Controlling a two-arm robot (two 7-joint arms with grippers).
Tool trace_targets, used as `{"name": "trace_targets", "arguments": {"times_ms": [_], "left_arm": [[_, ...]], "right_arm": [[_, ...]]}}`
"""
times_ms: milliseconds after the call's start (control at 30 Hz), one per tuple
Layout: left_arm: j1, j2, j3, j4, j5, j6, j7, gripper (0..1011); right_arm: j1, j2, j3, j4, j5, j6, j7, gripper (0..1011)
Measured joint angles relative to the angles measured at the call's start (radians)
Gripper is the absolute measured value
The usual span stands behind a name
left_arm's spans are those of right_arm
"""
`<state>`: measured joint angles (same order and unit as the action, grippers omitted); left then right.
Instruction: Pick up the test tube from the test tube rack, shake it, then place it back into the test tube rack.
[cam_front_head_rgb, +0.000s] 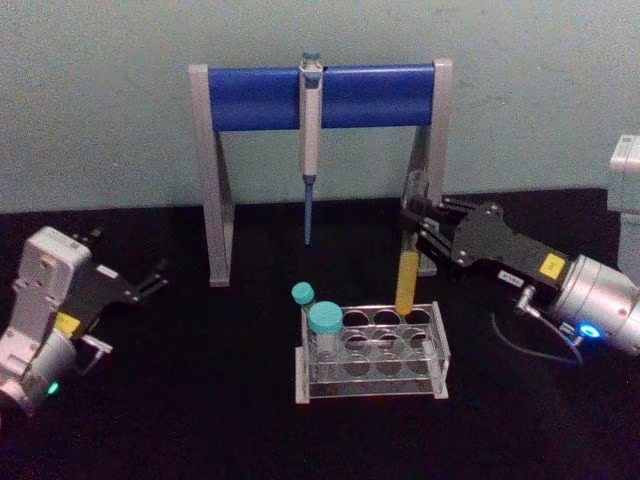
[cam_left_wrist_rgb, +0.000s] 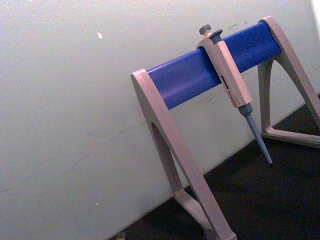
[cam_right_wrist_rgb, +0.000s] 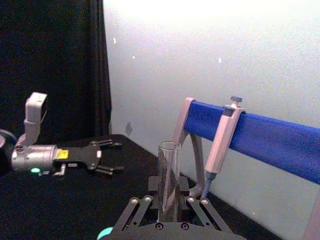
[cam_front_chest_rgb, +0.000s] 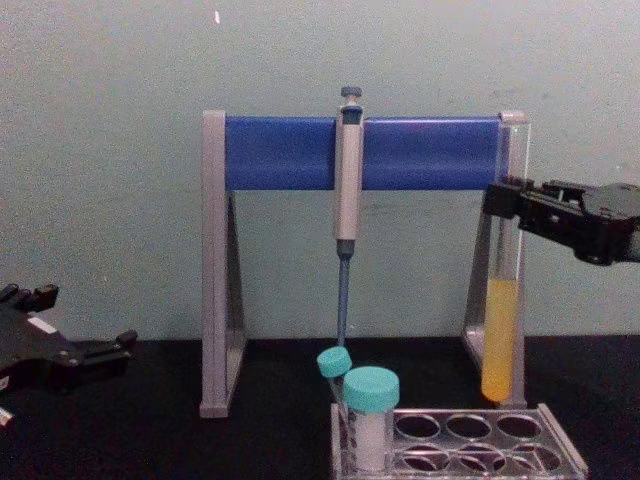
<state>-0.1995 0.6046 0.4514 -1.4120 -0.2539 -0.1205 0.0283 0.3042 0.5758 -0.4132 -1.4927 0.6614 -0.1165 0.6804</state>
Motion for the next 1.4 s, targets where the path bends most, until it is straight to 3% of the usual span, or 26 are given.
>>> {"name": "trace_targets", "arguments": {"times_ms": [467, 1400], "left_arm": [[0.000, 0.000, 0.000, 0.000, 0.000, 0.000, 0.000, 1001], [0.000, 0.000, 0.000, 0.000, 0.000, 0.000, 0.000, 1001]], "right_arm": [[0.036, -0.071, -0.010, 0.084, -0.020, -0.025, -0.005, 229], [0.038, -0.094, -0.028, 0.124, -0.051, -0.013, -0.002, 229]]}}
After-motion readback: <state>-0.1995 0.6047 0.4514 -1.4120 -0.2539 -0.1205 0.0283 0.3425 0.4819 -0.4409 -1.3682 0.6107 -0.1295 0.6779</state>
